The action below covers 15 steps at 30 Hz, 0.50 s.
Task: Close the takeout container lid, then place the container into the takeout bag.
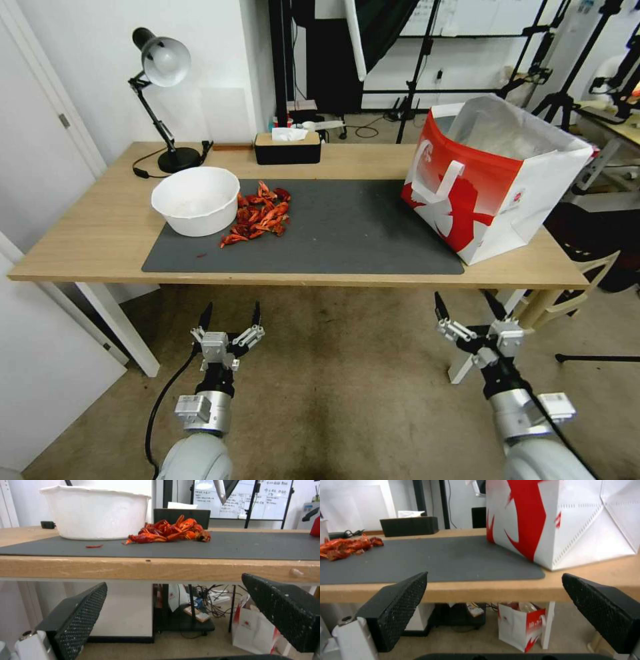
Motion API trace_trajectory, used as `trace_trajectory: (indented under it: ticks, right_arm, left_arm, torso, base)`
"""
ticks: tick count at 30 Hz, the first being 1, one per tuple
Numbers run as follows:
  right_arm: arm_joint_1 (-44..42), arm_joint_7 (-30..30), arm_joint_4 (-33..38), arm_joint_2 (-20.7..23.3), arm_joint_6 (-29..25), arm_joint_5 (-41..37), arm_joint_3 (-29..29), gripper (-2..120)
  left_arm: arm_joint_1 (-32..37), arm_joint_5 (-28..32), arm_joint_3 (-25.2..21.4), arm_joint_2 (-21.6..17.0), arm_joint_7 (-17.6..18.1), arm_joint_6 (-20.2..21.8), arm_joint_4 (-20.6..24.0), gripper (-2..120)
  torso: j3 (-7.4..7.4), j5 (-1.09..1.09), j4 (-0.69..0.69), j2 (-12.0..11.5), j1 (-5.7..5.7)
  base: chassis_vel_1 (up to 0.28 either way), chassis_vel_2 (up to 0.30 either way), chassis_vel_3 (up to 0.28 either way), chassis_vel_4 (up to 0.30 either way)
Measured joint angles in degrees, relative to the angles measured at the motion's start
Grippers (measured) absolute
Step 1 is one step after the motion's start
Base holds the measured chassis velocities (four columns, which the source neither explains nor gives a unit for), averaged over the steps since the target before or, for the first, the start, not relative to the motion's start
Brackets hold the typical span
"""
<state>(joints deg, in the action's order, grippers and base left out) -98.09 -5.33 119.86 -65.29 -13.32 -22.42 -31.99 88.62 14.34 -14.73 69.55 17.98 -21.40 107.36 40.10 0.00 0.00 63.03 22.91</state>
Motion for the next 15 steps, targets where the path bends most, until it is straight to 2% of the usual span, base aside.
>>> trace_trajectory:
  ticks: [6, 15]
  right_arm:
    - [-0.30, 0.12, -3.94, -4.36, -3.17, 2.42, 2.40, 100]
    - [-0.08, 0.09, -4.02, -4.42, -3.28, 2.47, 2.51, 100]
  left_arm:
    - [0.19, 0.35, -0.26, -0.61, -0.75, -0.55, -0.71, 100]
    - [0.25, 0.28, -0.26, -0.65, -0.70, -0.55, -0.71, 100]
  torso:
    - [0.00, 0.01, 0.00, 0.00, 0.01]
    - [0.01, 0.00, 0.00, -0.01, 0.01]
  base:
    - [0.000, 0.000, 0.000, 0.000]
    - [0.000, 0.000, 0.000, 0.000]
